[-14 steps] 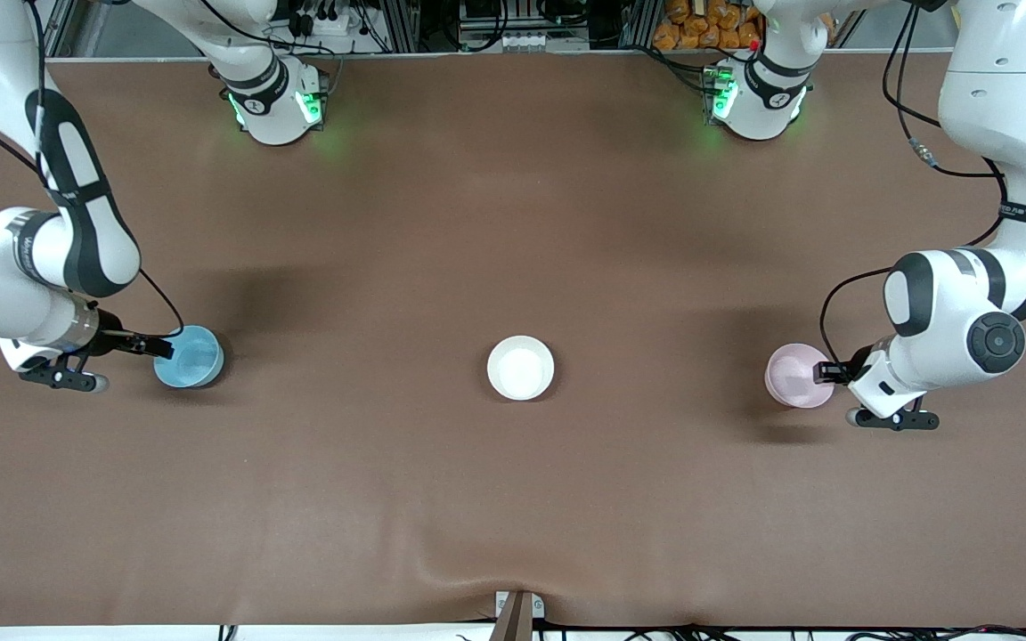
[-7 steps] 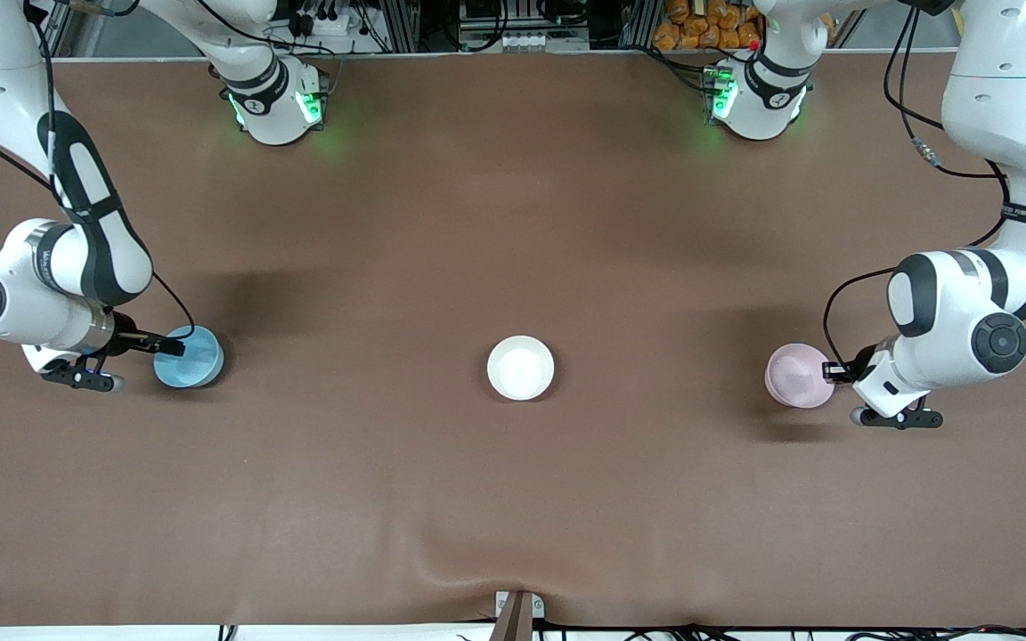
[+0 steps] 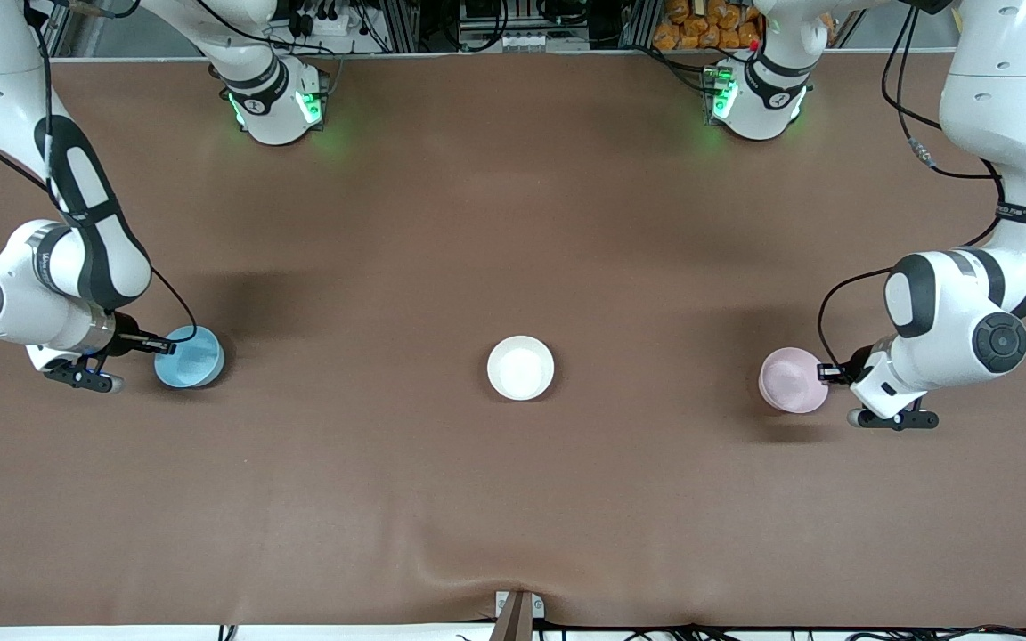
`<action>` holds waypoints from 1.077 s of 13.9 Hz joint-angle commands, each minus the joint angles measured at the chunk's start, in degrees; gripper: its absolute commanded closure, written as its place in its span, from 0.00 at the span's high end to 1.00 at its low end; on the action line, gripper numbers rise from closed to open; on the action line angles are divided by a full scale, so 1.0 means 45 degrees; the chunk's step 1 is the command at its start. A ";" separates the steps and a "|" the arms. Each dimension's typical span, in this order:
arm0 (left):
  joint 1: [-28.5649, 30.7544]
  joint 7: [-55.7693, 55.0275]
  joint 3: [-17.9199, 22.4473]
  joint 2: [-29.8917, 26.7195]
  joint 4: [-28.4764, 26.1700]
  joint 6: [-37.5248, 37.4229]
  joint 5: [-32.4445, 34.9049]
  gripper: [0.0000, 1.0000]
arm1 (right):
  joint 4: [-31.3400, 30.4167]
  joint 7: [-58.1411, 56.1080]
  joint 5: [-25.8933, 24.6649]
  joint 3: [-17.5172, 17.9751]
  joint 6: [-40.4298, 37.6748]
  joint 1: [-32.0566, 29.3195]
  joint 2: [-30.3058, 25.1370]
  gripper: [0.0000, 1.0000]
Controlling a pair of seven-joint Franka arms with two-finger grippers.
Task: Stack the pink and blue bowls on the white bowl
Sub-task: 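Grasp the pink bowl with the left gripper while the right gripper grasps the blue bowl, then carry the pink bowl over the white bowl while the right gripper lifts the blue bowl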
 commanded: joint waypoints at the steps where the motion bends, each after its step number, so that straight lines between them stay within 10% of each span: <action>1: 0.0109 -0.0106 -0.0843 -0.0436 0.0271 -0.0487 -0.0562 0.00 | -0.0226 -0.0174 0.0240 0.0201 0.0080 -0.0269 -0.0382 0.00; 8: -0.0551 -0.3248 -0.2720 -0.0418 0.2127 -0.2014 -0.1366 0.00 | -0.0090 -0.0526 0.0240 0.0182 -0.1463 -0.0582 -0.2452 0.00; 15: -0.2796 -0.5650 -0.2702 -0.0009 0.3221 -0.2034 -0.1347 0.00 | 0.0396 -0.0272 0.1291 0.0260 -0.3958 -0.0406 -0.3899 0.00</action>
